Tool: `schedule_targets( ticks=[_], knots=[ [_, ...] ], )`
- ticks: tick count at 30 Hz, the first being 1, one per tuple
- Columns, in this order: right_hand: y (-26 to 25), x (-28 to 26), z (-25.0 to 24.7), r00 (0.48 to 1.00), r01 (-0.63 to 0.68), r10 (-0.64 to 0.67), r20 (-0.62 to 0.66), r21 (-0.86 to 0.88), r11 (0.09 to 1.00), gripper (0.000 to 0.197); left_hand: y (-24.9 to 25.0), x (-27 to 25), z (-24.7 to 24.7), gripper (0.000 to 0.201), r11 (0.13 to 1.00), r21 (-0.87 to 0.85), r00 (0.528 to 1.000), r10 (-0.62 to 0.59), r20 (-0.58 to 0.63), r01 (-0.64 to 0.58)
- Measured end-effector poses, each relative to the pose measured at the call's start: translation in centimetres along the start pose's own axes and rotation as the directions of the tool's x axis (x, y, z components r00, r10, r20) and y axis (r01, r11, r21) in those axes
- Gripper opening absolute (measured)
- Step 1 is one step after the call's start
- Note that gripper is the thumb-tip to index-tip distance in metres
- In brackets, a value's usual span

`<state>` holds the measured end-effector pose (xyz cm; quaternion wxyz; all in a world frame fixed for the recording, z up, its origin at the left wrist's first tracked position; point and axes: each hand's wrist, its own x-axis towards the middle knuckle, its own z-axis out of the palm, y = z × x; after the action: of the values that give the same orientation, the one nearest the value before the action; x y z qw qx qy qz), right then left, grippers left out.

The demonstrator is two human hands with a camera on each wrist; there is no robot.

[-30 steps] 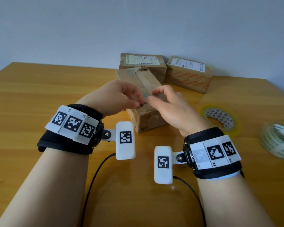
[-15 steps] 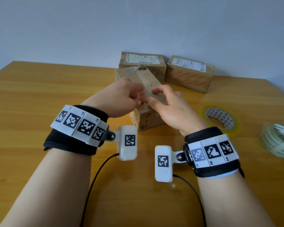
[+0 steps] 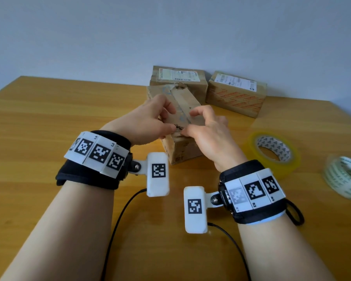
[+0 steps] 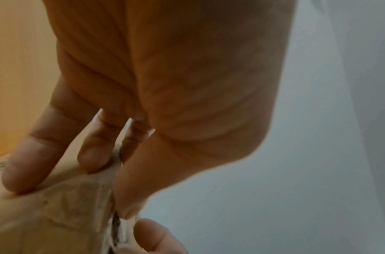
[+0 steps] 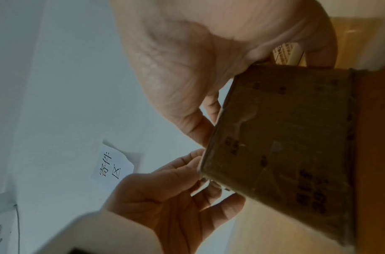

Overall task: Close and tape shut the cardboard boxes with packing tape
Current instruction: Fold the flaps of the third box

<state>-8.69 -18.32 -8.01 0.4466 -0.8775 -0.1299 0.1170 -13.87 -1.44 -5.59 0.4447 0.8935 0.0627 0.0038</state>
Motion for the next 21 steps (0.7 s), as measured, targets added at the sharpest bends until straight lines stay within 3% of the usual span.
schedule_targets(
  ticks=[4, 7, 13, 16, 18, 21],
  knots=[
    [0.5, 0.0, -0.8, 0.997, 0.059, -0.054, -0.057, 0.097, 0.993, 0.068, 0.0, -0.1, -0.3, 0.058, 0.997, -0.039, 0.998, -0.063, -0.023, 0.062],
    [0.9, 0.3, -1.3, 0.997, 0.051, -0.031, -0.075, 0.273, 0.961, 0.060, -0.2, -0.4, -0.9, 0.076, 0.997, 0.006, 0.997, -0.074, -0.014, 0.074],
    [0.8, 0.2, -1.6, 0.993, 0.005, -0.070, 0.099, 0.543, 0.839, 0.055, -0.9, -0.4, -1.5, 0.088, 0.998, -0.042, 0.999, -0.047, -0.011, 0.046],
    [0.6, -0.1, -1.6, 0.990, 0.113, -0.142, 0.014, 0.525, 0.844, 0.056, -0.9, -0.5, -1.7, 0.082, 0.994, -0.108, 1.000, -0.018, 0.012, 0.019],
    [0.4, -0.3, -2.0, 0.974, 0.222, -0.223, -0.050, 0.444, 0.868, 0.059, -0.7, -0.4, -1.6, 0.068, 0.990, -0.143, 1.000, 0.021, -0.012, -0.023],
    [0.1, -0.5, -2.6, 0.914, 0.392, -0.342, -0.219, 0.248, 0.886, 0.068, 0.5, -0.2, -0.9, 0.055, 0.918, -0.386, 0.975, 0.000, -0.222, -0.088]
  ],
)
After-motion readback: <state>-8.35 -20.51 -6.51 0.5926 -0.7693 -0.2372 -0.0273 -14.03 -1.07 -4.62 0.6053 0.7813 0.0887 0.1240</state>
